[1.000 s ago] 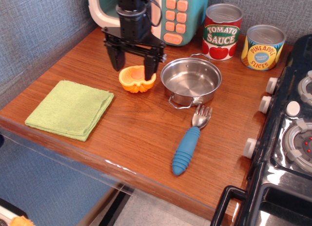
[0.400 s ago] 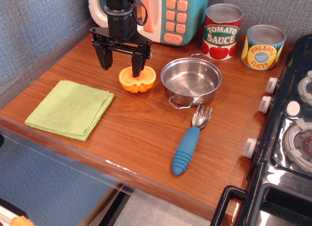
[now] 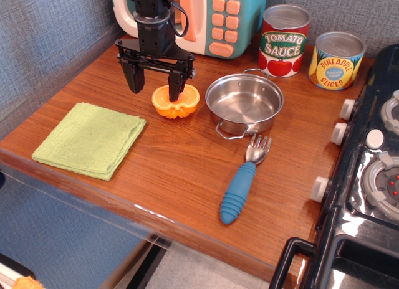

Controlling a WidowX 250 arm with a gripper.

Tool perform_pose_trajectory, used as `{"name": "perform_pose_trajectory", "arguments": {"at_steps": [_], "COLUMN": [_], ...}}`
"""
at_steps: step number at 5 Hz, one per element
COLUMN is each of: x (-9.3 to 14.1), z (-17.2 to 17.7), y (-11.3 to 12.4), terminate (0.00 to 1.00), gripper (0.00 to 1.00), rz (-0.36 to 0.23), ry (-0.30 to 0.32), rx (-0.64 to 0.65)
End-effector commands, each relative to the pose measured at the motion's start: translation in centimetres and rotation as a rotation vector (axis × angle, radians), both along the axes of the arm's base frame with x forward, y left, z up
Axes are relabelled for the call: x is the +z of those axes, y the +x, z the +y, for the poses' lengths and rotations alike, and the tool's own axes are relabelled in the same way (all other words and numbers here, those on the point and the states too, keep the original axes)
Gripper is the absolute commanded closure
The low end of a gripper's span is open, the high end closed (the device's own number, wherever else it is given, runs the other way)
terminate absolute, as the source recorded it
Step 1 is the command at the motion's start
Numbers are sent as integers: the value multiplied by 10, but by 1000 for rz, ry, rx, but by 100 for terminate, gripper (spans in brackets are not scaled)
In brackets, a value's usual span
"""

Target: Put the orange inside the pot.

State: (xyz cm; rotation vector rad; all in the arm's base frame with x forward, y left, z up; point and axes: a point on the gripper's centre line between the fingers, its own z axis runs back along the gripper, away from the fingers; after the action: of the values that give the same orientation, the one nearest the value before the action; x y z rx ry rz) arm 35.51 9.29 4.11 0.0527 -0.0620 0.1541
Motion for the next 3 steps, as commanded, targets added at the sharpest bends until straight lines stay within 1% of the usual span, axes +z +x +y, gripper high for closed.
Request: {"name": "perform_pose_trajectory", "arguments": {"at_steps": [1,2,3], "x": [29,41,53], "z": [-14,-23,-23], "y": [8,10,11], "terminate": [0,0,0], "gripper": [0,0,0], "rz": [-95,-128,-159], "ry": [-61,-65,-63], "rx": [3,2,21]}}
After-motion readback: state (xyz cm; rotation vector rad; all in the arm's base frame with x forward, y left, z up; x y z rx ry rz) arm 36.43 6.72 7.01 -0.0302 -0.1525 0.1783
